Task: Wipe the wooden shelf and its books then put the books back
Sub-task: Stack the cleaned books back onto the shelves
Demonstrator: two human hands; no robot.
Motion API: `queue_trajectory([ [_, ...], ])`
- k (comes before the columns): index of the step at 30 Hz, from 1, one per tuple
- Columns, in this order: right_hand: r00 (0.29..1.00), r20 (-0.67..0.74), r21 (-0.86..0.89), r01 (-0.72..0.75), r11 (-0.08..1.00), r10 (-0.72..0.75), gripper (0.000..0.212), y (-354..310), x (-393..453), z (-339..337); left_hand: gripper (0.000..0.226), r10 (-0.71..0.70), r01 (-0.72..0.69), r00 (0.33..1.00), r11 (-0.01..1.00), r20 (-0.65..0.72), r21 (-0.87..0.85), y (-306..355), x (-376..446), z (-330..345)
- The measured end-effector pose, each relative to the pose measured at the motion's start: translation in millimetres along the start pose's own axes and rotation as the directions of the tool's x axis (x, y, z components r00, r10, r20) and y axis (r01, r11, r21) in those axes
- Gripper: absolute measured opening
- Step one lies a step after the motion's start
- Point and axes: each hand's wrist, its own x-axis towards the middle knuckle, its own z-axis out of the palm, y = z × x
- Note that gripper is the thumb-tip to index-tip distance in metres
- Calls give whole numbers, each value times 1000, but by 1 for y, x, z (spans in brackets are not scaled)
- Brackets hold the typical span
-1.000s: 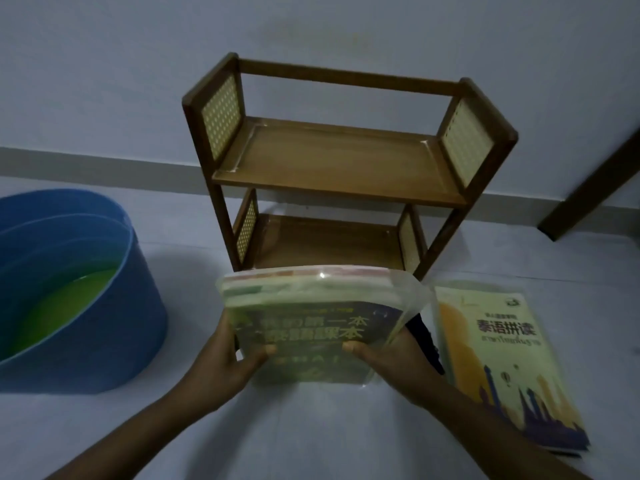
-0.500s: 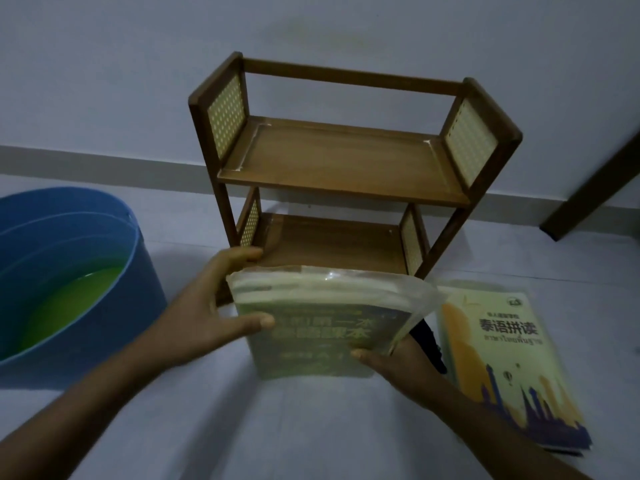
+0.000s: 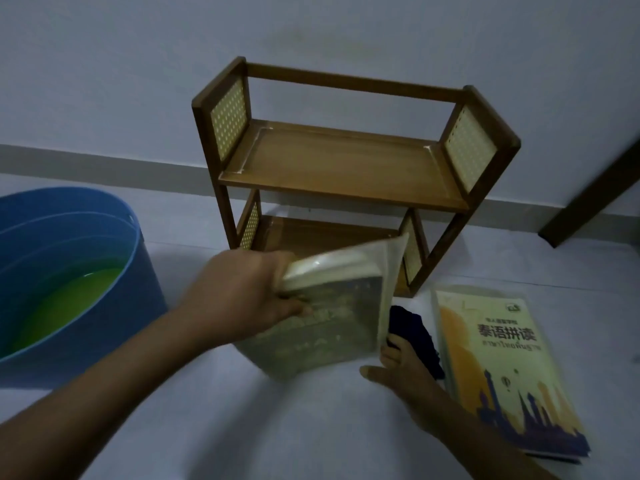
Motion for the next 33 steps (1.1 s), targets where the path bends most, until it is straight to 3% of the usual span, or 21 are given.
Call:
queue_trajectory([
  [1, 1000, 23, 56, -11, 998, 10, 144, 0, 1, 0, 46, -57, 48, 995, 992, -76, -113, -4, -7, -8],
  [3, 992, 118, 136, 14, 991, -30, 122, -5, 2, 4, 53, -217, 151, 968, 905, -125, -398, -12, -18, -19],
  [6, 980, 71, 24, 184, 983, -186, 24, -35, -6, 5, 61, -300, 186, 953, 706, -50, -683, -32, -31, -16],
  [10, 943, -36, -120, 323, 939, -330, 29, -44, -7, -12, 48, -268, 205, 963, 672, 25, -712, -60, -52, 30],
  [13, 945, -75, -209, 297, 932, -318, 57, -17, -2, -11, 32, -297, 222, 954, 596, 46, -772, -73, -68, 69],
  [17, 960, -144, -167, 217, 962, -241, 53, 6, 5, 5, 42, -303, 253, 951, 638, 66, -728, -93, -81, 101],
  [19, 985, -64, -262, 137, 955, -159, 31, 9, 8, 11, 44, -303, 253, 951, 667, 55, -701, -104, -87, 111],
  [21, 996, -37, -344, 58, 937, -76, 25, 14, 12, 10, 44, -309, 269, 949, 677, 67, -685, -107, -87, 117],
  [25, 963, -121, -225, 209, 952, -240, 56, 21, 11, 6, 46, -332, 296, 940, 667, 83, -684, -102, -89, 119],
  [28, 970, -88, -262, 197, 945, -227, 45, 30, 9, 2, 43, -333, 336, 934, 705, 126, -624, -97, -93, 124],
  [33, 984, -56, -369, 139, 919, -171, 52, 18, 3, -7, 44, -367, 422, 904, 680, 219, -600, -94, -97, 115],
])
